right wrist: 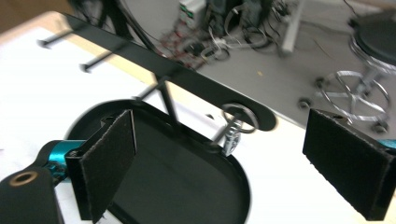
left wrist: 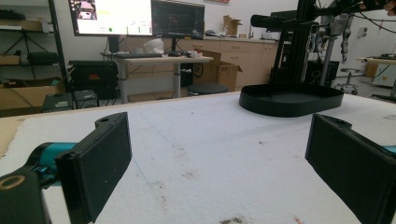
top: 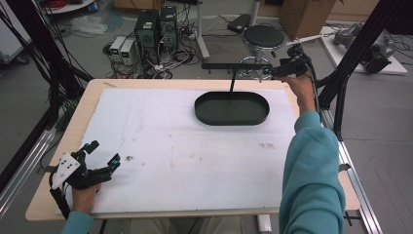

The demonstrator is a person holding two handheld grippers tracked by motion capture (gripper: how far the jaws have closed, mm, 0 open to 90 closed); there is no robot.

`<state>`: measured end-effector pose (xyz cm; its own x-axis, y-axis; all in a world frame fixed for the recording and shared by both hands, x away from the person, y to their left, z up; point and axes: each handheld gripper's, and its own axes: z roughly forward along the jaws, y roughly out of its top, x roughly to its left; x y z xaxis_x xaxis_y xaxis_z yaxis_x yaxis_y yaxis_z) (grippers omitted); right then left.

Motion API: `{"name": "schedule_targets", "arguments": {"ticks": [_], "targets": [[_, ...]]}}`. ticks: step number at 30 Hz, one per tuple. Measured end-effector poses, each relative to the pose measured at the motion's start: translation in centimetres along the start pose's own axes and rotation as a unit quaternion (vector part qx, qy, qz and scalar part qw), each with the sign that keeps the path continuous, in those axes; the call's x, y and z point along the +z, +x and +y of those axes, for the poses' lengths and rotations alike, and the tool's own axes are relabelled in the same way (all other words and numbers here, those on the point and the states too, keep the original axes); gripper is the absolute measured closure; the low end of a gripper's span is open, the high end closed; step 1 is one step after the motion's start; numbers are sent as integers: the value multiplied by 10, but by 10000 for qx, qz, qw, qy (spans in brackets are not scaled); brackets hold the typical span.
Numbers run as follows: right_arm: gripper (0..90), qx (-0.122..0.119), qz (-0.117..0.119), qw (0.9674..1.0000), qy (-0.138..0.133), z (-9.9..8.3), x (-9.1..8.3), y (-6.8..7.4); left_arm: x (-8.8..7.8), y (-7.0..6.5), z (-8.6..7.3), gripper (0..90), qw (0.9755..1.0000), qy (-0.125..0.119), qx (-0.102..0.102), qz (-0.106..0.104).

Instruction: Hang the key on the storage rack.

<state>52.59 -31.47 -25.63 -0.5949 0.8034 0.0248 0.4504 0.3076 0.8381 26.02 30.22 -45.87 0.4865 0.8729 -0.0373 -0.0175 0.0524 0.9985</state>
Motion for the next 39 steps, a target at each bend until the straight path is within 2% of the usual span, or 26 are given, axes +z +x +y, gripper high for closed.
{"name": "schedule_targets", "arguments": {"ticks": [1, 2, 3, 4, 7, 8, 9, 12, 14, 17, 18, 19, 20, 21, 23, 25, 26, 28, 29, 30, 31, 34, 35, 37, 38, 39], "targets": [[82, 37, 4, 9999, -142, -2, -4, 2, 0, 0, 0, 75, 10000, -1, -5, -1], [82, 37, 4, 9999, -142, -2, -4, 2, 0, 0, 0, 75, 10000, 0, -9, 0], [7, 176, 48, 9990, -413, -8, -10, 6, 0, 0, 0, 75, 10000, 5, -13, -3], [6, 263, 87, 9988, -399, -10, -13, 8, 0, 0, 0, 74, 10000, 3, -14, -6], [6, 287, 63, 9991, -295, -11, -20, 13, 0, 0, 0, 74, 10000, -3, -5, -4], [7, 226, 84, 9981, -559, -13, -29, 19, 0, 0, 0, 74, 10000, 0, -9, -1], [7, 276, 126, 9972, -687, -15, -33, 21, 0, 0, 0, 75, 10000, 0, -13, -1], [7, 326, 198, 9961, -794, -18, -42, 25, 0, 0, 0, 75, 10000, -1, 2, 0], [7, 146, 306, 9943, -1011, -23, -54, 35, 0, 0, 0, 75, 10000, 0, 16, -3], [7, 65, 403, 9926, -1148, -28, -61, 41, 0, 0, 0, 74, 10000, -2, 12, -2], [7, -112, 532, 9897, -1322, -37, -70, 50, 0, 0, 0, 75, 10000, 0, 8, 3], [7, -184, 617, 9874, -1447, -42, -74, 54, 0, 0, 0, 75, 10000, 0, 3, 3], [7, -265, 658, 9857, -1530, -47, -78, 58, 0, 0, 0, 75, 10000, -1, 5, 3], [7, -265, 658, 9857, -1530, -47, -78, 58, 0, 0, 0, 74, 10000, -1, 5, 3], [7, -368, 714, 9806, -1790, -63, -86, 68, 0, 0, 0, 75, 10000, 1, 5, 2], [7, -395, 723, 9794, -1843, -70, -88, 73, 0, 0, 0, 74, 10000, -7, -9, -1], [7, -499, 696, 9776, -1921, -83, -92, 79, 0, 0, 0, 75, 10000, -1, 15, -8], [7, -499, 682, 9757, -2023, -96, -95, 84, 0, -1, 0, 75, 10000, -2, 56, -15], [7, -499, 682, 9757, -2023, -96, -95, 84, 0, -1, 0, 75, 10000, -7, 35, -16], [7, -455, 723, 9730, -2143, -111, -98, 89, -1, 0, 0, 75, 10000, 1, 28, -8], [7, -469, 699, 9721, -2188, -119, -99, 91, -1, 0, 0, 74, 10000, 1, 28, -8], [7, -488, 630, 9728, -2174, -137, -99, 96, -1, 0, 0, 74, 10000, 2, 28, -8], [7, -521, 638, 9717, -2215, -144, -98, 97, -1, 0, 0, 75, 10000, 5, 23, -8], [7, -582, 587, 9720, -2198, -161, -94, 103, 0, 0, 0, 74, 10000, -18, -6, -5], [7, -667, 538, 9718, -2195, -177, -90, 109, 0, 0, 0, 75, 10000, 3, 32, -10], [7, -645, 536, 9721, -2192, -185, -87, 111, 0, 0, 0, 74, 10000, 3, 32, -10]]}}
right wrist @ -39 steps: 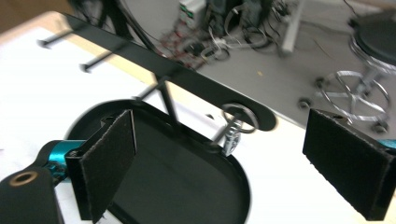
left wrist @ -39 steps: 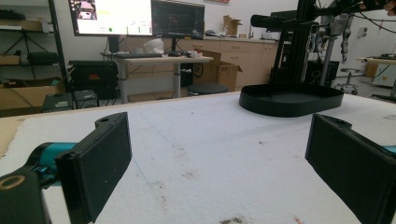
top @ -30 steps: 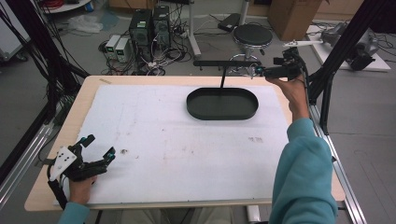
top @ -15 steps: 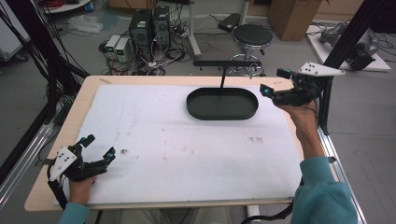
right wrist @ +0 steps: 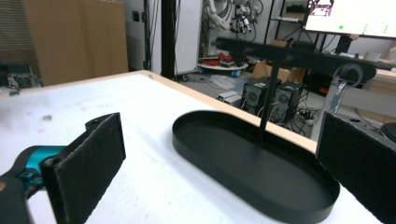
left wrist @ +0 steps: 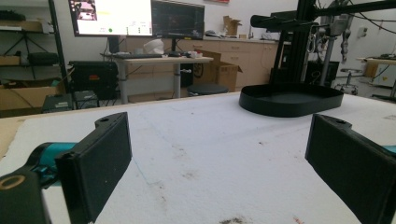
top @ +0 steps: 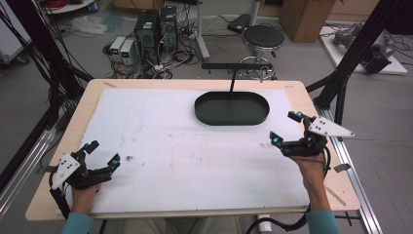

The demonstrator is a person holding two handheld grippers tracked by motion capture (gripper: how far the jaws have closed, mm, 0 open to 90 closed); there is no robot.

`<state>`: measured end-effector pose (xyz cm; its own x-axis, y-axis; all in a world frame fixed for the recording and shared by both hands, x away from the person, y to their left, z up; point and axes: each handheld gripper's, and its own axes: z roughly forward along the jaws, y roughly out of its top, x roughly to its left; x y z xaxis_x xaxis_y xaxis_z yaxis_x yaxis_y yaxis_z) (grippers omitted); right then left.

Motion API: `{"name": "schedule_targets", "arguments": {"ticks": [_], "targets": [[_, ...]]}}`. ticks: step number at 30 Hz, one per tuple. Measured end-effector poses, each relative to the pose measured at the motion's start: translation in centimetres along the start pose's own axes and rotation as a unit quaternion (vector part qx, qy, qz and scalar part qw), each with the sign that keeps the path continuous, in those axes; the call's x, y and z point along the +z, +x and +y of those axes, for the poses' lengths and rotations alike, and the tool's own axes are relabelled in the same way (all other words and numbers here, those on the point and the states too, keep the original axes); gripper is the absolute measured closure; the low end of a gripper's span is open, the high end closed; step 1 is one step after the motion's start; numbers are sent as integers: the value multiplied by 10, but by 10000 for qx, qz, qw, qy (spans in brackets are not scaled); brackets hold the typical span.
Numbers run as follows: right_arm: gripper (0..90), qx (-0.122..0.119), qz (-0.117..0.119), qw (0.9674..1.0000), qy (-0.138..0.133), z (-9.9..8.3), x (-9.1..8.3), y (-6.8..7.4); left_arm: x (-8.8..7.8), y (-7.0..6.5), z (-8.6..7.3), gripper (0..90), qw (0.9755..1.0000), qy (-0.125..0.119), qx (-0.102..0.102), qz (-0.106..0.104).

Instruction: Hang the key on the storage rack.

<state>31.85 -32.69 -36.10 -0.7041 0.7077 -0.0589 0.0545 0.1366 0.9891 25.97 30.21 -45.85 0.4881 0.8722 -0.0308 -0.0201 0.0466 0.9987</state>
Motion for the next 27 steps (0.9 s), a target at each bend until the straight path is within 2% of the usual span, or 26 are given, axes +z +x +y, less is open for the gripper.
{"name": "schedule_targets", "arguments": {"ticks": [2, 4, 5, 6, 8, 9, 10, 13, 16, 22, 27], "targets": [[7, -40, -125, 9999, 17, -17, -1, 6, 0, 0, 0, 75, 10000, 0, 0, 0], [7, 135, -120, 9998, -32, -35, -1, 9, 0, 0, 0, 75, 10000, 0, 2, 1], [7, 135, -120, 9998, -32, -35, -1, 9, 0, 0, 0, 75, 10000, 8, 19, -5], [7, 147, -222, 9996, -69, -52, -1, 10, 0, -1, 0, 75, 10000, 5, 35, 5], [7, 204, -250, 9994, -101, -66, -2, 12, 0, -1, 0, 74, 10000, 6, 57, 2], [7, 204, -250, 9994, -101, -66, -2, 12, 0, -1, 0, 74, 10000, -4, 52, 2], [7, 338, -273, 9989, -168, -75, -3, 13, 0, -1, 0, 74, 10000, 5, 57, 7], [7, 313, -238, 9988, -298, -81, -3, 14, 0, -1, 0, 75, 10000, -3, 57, 4], [7, 290, -211, 9990, -256, -92, -1, 18, 0, -2, 0, 74, 10000, -12, 48, 9], [7, 101, -149, 9993, -332, -95, -3, 22, 0, -1, 0, 74, 10000, 11, 58, 9], [7, 66, -157, 9993, -331, -95, -2, 22, 0, -2, 0, 75, 10000, -23, 48, 15]]}}
